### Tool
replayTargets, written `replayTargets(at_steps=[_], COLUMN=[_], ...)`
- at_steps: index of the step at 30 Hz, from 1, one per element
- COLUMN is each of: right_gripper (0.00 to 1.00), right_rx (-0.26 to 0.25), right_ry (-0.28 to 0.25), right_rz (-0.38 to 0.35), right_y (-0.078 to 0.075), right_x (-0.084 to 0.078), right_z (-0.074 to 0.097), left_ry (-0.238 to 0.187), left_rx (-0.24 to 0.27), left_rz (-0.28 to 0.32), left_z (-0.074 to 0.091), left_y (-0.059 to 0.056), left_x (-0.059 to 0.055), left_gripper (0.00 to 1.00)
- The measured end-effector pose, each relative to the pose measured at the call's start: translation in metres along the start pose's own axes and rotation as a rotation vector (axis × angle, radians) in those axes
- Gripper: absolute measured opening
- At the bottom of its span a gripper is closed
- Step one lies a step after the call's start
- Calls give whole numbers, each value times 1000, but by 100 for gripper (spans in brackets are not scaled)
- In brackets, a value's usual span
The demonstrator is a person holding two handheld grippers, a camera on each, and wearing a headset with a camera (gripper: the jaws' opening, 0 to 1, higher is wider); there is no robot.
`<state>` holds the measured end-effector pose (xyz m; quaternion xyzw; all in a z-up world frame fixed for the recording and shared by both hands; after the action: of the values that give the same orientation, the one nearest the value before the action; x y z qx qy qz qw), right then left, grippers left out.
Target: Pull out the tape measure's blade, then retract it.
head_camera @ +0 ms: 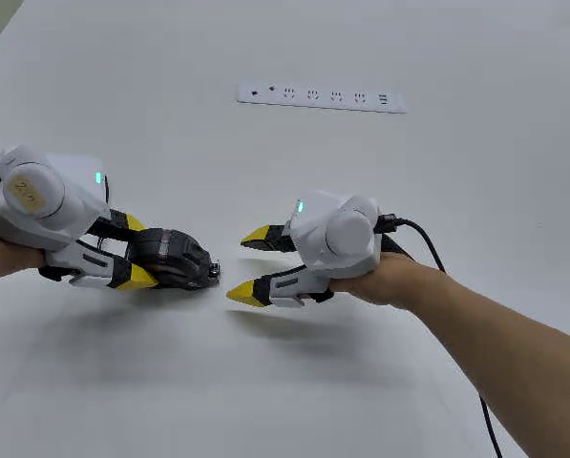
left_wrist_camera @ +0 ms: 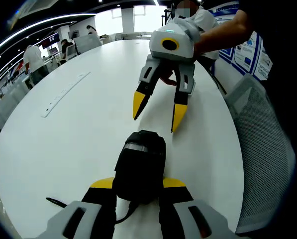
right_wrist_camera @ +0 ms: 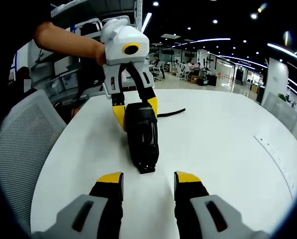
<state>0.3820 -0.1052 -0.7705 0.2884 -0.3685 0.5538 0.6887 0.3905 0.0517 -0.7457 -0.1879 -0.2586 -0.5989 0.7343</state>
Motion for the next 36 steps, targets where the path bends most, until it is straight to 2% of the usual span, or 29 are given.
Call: replayTargets(at_steps=[18,29,34,36], right_gripper=[31,20,15,14], right_rx=[47,65,41,56], right_ry=[8,56,47,44], right_rz=[-13,53,59,61], right_y=[2,3,-1,0], right_x=[1,-2,-1,-1], right_z=[-23,-33,-32,-32], left_ry=[-5,-8,-10,-10], left_rx=[-7,-8,-6,-6], left_rz=[2,3,5,5], left_z=[0,0,0,0], left_y=[0,1,1,1], left_x=[0,0,0,0], left_gripper=[29,29,29,29])
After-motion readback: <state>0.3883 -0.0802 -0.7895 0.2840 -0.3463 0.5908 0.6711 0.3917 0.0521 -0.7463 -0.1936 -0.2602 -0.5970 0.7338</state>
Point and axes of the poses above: the centre of the closed fingertips' face, and the gripper's own axes: z roughly backward along the fingers, y roughly to its left, x roughly out of its top, the point moved 6 cm from there along z, roughly backward along the fingers
